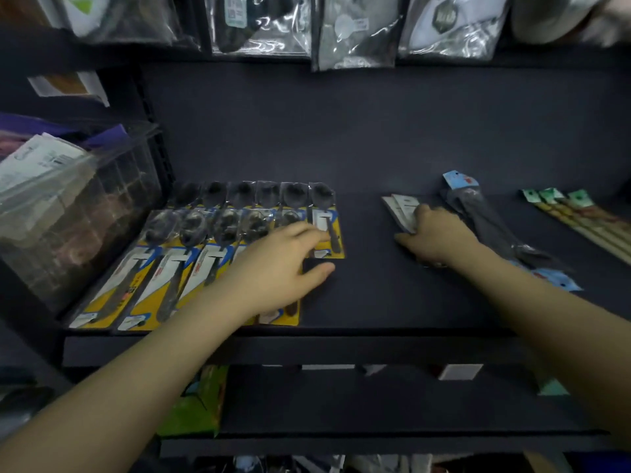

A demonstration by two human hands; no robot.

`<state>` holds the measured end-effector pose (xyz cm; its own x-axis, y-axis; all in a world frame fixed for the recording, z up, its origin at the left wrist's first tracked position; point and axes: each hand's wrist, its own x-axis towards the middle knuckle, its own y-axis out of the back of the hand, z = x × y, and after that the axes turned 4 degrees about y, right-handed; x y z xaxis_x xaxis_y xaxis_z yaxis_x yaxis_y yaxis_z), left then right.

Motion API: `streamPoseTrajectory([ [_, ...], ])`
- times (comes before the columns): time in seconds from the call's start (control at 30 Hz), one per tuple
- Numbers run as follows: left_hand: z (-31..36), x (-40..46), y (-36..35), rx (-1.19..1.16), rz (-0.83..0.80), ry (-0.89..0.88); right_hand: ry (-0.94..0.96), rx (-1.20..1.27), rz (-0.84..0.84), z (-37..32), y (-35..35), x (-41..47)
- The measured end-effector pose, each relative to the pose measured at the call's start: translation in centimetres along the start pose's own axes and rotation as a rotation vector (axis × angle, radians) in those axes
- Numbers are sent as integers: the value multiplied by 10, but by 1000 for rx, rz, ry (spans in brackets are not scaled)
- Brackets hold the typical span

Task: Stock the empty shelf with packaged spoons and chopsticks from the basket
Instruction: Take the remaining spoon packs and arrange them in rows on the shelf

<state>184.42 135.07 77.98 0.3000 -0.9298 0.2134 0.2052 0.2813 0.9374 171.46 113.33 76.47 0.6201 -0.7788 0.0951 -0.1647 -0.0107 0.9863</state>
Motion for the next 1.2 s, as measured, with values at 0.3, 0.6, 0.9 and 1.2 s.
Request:
streamPoseTrajectory([
  [0.3,38,56,-20,-77,96,-56,35,361,-16,38,20,4],
  [0.6,70,120,-55,-29,80,16,199,185,81,55,14,7],
  [0.9,97,140,-48,237,216,-99,597,418,329,86,50,2],
  [1.2,103,78,-30,-639,267,436,218,1193,218,63,61,9],
])
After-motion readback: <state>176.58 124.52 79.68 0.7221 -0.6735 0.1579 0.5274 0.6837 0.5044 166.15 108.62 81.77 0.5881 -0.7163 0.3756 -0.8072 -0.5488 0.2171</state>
